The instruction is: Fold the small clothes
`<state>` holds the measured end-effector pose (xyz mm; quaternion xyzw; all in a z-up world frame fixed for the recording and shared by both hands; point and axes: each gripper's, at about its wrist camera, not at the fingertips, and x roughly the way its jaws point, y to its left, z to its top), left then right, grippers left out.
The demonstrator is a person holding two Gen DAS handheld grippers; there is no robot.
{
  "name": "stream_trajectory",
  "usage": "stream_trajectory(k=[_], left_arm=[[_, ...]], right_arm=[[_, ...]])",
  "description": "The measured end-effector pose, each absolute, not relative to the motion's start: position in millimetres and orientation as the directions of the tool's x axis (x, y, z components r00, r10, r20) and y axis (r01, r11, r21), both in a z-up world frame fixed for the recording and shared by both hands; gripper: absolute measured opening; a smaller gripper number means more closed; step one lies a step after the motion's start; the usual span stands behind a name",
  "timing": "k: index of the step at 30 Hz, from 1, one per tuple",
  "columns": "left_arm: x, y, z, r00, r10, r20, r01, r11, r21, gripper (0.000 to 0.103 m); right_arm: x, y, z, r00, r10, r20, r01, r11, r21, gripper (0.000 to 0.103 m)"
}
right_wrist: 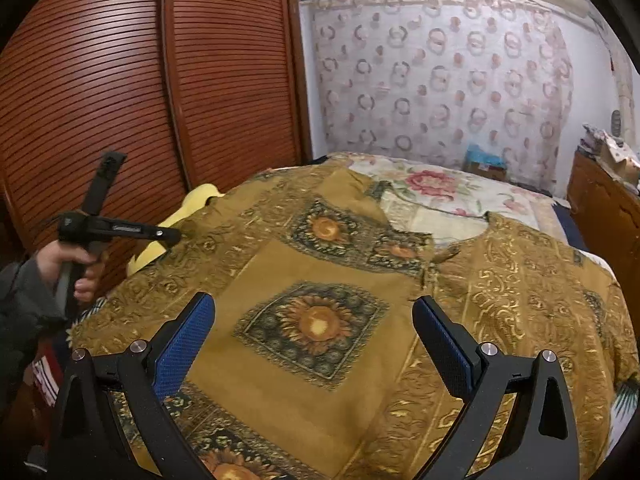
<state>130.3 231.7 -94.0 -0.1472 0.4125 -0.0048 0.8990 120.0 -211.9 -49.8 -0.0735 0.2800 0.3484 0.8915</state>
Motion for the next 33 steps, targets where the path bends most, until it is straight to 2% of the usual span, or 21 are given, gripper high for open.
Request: stream_trajectory(k=[3, 6, 15, 21, 24, 28, 33], left_arm=[[127.7, 225.4, -81.9, 0.684, -0.085, -0.724, -0.105, 0.971, -0.214, 0.005], [122.0, 215.8, -60.2, 0.733, -0.056, -0.678, -0.085, 0.981, -0.173, 0.002], [131.4, 160.5, -5.4, 0.784, -0.114, -0.610, 0.046, 0.991, -0.126, 0.002], [128.6, 106.2, 3.4, 0.766, -0.156, -0.624, 0.136, 0.987, -0.080, 0.002], [121.4, 93.1, -0.3, 0.755, -0.157, -0.636, 0.149, 0.987, -0.067, 0.007], [105.9, 90.9, 9.6, 0.763, -0.195, -0.616, 0.185, 0.979, -0.080, 0.026], [96.9, 114.6, 16.4, 0.778, -0.143, -0.611, 0.136, 0.989, -0.058, 0.032]], right_arm=[[115.7, -211.1, -53.4, 0.605, 0.571, -0.555, -0.664, 0.746, 0.045, 0.101], [117.3, -215.4, -56.7, 0.608, 0.562, -0.560, -0.655, 0.754, 0.045, 0.101], [123.0, -238.5, -56.0, 0.640, 0.535, -0.551, -0.614, 0.788, 0.050, 0.101], [126.1, -254.4, -54.8, 0.656, 0.519, -0.548, -0.589, 0.806, 0.058, 0.101], [126.6, -260.0, -55.0, 0.658, 0.517, -0.547, -0.584, 0.810, 0.063, 0.101], [127.1, -263.6, -55.7, 0.657, 0.516, -0.550, -0.581, 0.811, 0.067, 0.101], [127.8, -263.8, -55.7, 0.655, 0.515, -0.553, -0.579, 0.812, 0.071, 0.101]])
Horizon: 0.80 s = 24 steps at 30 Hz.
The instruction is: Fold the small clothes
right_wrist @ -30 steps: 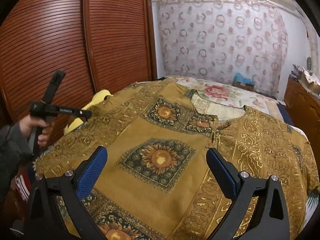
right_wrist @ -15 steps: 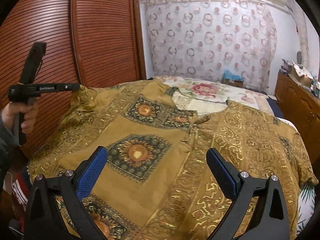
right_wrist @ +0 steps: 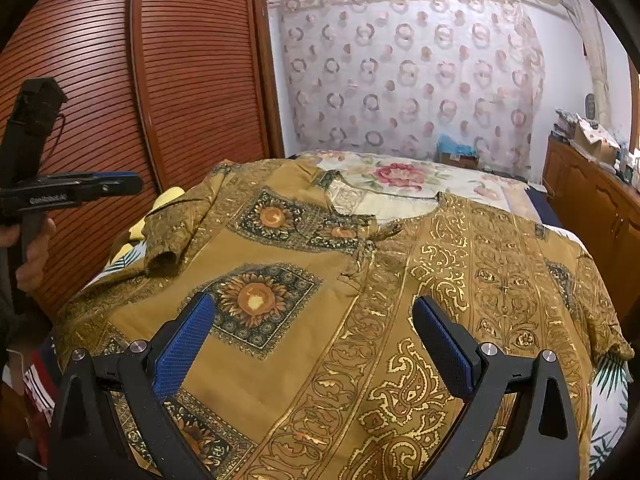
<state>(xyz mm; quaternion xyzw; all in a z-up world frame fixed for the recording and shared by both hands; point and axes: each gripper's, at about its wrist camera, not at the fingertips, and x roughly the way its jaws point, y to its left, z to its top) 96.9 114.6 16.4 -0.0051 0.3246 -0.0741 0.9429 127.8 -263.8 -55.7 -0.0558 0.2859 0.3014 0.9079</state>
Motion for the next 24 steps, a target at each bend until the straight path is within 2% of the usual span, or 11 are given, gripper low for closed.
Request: stream_trajectory(k=[3, 11, 15, 24], left_arm=[[101.2, 142.7, 3.8, 0.758, -0.091, -0.646, 0.057, 0.996, -0.073, 0.034], [114.1, 192.6, -66.8, 0.636, -0.105, -0.765, -0.051, 0.983, -0.177, 0.037], [121.5, 193.8, -81.1, 0.633, -0.187, -0.751, -0.030, 0.964, -0.265, 0.037], [140.6, 195.6, -91.8, 0.620, -0.222, -0.753, -0.066, 0.941, -0.332, 0.037]], right_arm=[[128.0, -263.6, -55.8, 0.655, 0.516, -0.552, -0.580, 0.812, 0.071, 0.101], [128.8, -257.5, -57.6, 0.645, 0.518, -0.561, -0.587, 0.807, 0.070, 0.101], [130.1, -255.3, -60.6, 0.641, 0.517, -0.568, -0.588, 0.806, 0.069, 0.101], [130.9, -255.0, -61.5, 0.640, 0.514, -0.571, -0.587, 0.807, 0.068, 0.101]])
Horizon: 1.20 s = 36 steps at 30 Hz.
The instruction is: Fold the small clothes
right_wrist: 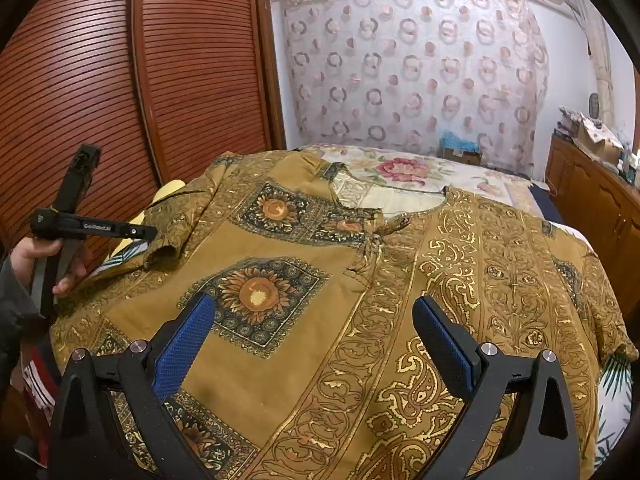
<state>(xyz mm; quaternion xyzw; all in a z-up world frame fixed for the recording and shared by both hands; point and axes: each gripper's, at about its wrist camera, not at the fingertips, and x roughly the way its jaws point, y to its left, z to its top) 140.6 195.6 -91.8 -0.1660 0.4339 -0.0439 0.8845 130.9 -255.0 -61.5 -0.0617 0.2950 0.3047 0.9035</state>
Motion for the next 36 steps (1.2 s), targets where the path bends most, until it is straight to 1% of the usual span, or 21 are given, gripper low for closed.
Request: stream_trajectory(k=[2, 4, 5, 6, 9, 13, 18, 23, 27, 29, 30, 32, 33, 36], left_arm=[[139.7, 197.7, -92.2, 0.633, -0.229, -0.739, -0.069, 0.935, -0.349, 0.036], [138.8, 197.2, -91.4, 0.639, -0.237, -0.732, -0.057, 0.934, -0.352, 0.019], [137.7, 196.0, -90.1, 0.642, -0.238, -0.729, -0.048, 0.936, -0.348, 0.014], [136.6, 195.6, -88.2, 0.649, -0.234, -0.724, -0.043, 0.939, -0.342, 0.004], [131.3, 193.4, -77.8, 0.671, -0.209, -0.711, -0.035, 0.949, -0.312, 0.000], [122.7, 184.4, -50.3, 0.724, -0.140, -0.675, -0.031, 0.971, -0.235, 0.000], [129.5, 164.2, -17.8, 0.762, -0.152, -0.629, 0.024, 0.978, -0.208, 0.000], [155.0, 123.0, 5.8, 0.770, -0.194, -0.608, 0.110, 0.979, -0.172, 0.000], [168.7, 83.3, 13.8, 0.760, -0.221, -0.611, 0.178, 0.975, -0.130, 0.000], [172.7, 66.0, 16.0, 0.757, -0.220, -0.615, 0.203, 0.974, -0.099, 0.003], [173.0, 59.3, 16.6, 0.756, -0.219, -0.617, 0.215, 0.973, -0.083, 0.007], [170.2, 53.0, 19.1, 0.753, -0.226, -0.618, 0.232, 0.970, -0.073, 0.016], [168.4, 52.4, 20.4, 0.753, -0.229, -0.616, 0.235, 0.969, -0.073, 0.022], [154.9, 56.8, 26.4, 0.773, -0.195, -0.604, 0.205, 0.977, -0.054, 0.026]], right_arm=[[131.1, -254.7, -61.7, 0.640, 0.514, -0.571, -0.588, 0.806, 0.067, 0.101], [131.1, -254.9, -61.4, 0.640, 0.514, -0.571, -0.587, 0.807, 0.068, 0.101], [131.2, -255.0, -61.4, 0.640, 0.514, -0.571, -0.587, 0.807, 0.068, 0.101], [131.0, -255.0, -61.4, 0.640, 0.514, -0.571, -0.587, 0.807, 0.068, 0.101], [131.6, -256.5, -61.9, 0.642, 0.513, -0.569, -0.585, 0.808, 0.069, 0.101], [132.4, -260.3, -64.1, 0.645, 0.511, -0.568, -0.580, 0.811, 0.072, 0.101], [134.0, -267.5, -65.0, 0.650, 0.508, -0.565, -0.574, 0.815, 0.073, 0.101], [134.8, -277.5, -60.1, 0.669, 0.497, -0.553, -0.558, 0.827, 0.068, 0.101], [135.9, -292.4, -55.9, 0.686, 0.483, -0.545, -0.537, 0.841, 0.069, 0.101], [136.9, -299.2, -54.7, 0.691, 0.476, -0.543, -0.528, 0.847, 0.070, 0.101], [137.2, -302.4, -54.6, 0.694, 0.473, -0.543, -0.523, 0.849, 0.071, 0.101], [137.8, -307.6, -54.5, 0.698, 0.465, -0.545, -0.516, 0.854, 0.067, 0.101], [138.2, -309.7, -54.4, 0.699, 0.461, -0.546, -0.514, 0.856, 0.065, 0.101], [140.2, -311.6, -52.7, 0.698, 0.459, -0.550, -0.516, 0.855, 0.058, 0.101]])
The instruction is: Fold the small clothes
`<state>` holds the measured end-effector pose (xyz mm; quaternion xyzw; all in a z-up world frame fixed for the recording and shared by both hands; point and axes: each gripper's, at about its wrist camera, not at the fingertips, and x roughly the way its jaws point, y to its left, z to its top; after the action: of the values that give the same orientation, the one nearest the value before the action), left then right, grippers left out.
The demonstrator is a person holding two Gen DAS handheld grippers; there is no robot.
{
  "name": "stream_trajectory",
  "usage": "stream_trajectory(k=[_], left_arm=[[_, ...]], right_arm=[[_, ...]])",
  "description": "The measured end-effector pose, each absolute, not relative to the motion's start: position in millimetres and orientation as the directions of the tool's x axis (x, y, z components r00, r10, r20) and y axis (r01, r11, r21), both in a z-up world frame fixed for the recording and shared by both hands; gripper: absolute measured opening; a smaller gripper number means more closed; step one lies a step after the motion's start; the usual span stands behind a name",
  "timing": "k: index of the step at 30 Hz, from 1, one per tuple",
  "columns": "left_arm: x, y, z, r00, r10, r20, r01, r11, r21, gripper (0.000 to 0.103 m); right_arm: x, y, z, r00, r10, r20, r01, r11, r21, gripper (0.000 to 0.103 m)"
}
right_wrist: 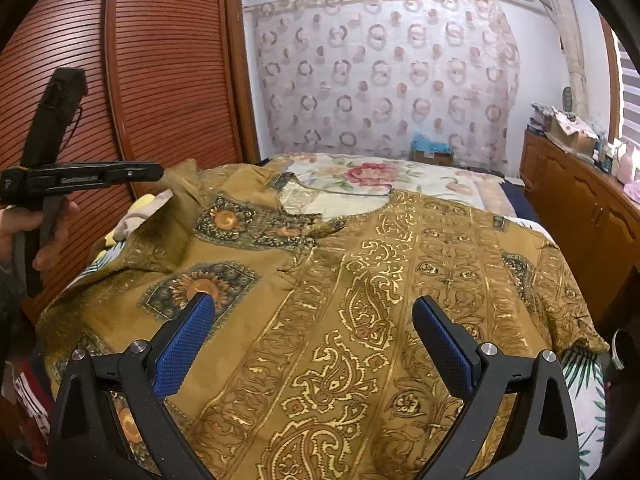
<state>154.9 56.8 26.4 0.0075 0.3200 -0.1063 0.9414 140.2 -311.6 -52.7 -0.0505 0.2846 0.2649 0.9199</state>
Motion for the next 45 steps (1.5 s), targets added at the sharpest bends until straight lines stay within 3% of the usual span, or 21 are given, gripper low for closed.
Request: stream_trajectory(k=[4, 13, 22, 27, 35, 38, 40, 42, 45], left_arm=[[133.2, 77.7, 30.4, 0.795, -0.158, -0.585, 0.162, 0.986, -0.046, 0.029], [94.6, 129.9, 15.2, 0.803, -0.092, -0.589, 0.066, 0.996, -0.065, 0.030], [79.4, 155.4, 0.4, 0.800, -0.073, -0.595, 0.021, 0.995, -0.094, 0.030], [72.9, 154.7, -3.6, 0.801, -0.066, -0.595, 0.017, 0.996, -0.088, 0.030], [67.3, 153.7, -10.7, 0.795, -0.074, -0.602, 0.030, 0.996, -0.084, 0.031], [67.4, 152.8, -12.0, 0.795, -0.077, -0.602, 0.032, 0.996, -0.085, 0.031], [66.9, 150.6, -12.2, 0.795, -0.080, -0.601, 0.034, 0.996, -0.087, 0.031], [66.1, 147.5, -13.0, 0.795, -0.080, -0.601, 0.036, 0.996, -0.085, 0.031], [66.4, 144.4, -13.1, 0.796, -0.083, -0.600, 0.040, 0.996, -0.085, 0.031]], right_arm=[[142.6, -303.6, -46.4, 0.688, 0.475, -0.549, -0.543, 0.839, 0.045, 0.100], [171.4, -231.0, -30.0, 0.616, 0.557, -0.557, -0.680, 0.733, -0.019, 0.088], [213.1, -137.9, -51.1, 0.477, 0.620, -0.623, -0.796, 0.606, -0.006, 0.068], [228.5, -91.5, -74.9, 0.419, 0.592, -0.688, -0.823, 0.568, -0.012, 0.066], [238.2, -55.8, -101.8, 0.352, 0.507, -0.787, -0.844, 0.535, -0.034, 0.052], [237.2, -52.9, -104.2, 0.343, 0.501, -0.794, -0.853, 0.520, -0.041, 0.042], [238.4, -51.2, -104.3, 0.342, 0.500, -0.796, -0.855, 0.516, -0.043, 0.023], [239.2, -50.2, -103.4, 0.342, 0.499, -0.796, -0.858, 0.511, -0.049, 0.015], [242.6, -54.5, -97.7, 0.347, 0.513, -0.785, -0.855, 0.518, -0.040, 0.011]])
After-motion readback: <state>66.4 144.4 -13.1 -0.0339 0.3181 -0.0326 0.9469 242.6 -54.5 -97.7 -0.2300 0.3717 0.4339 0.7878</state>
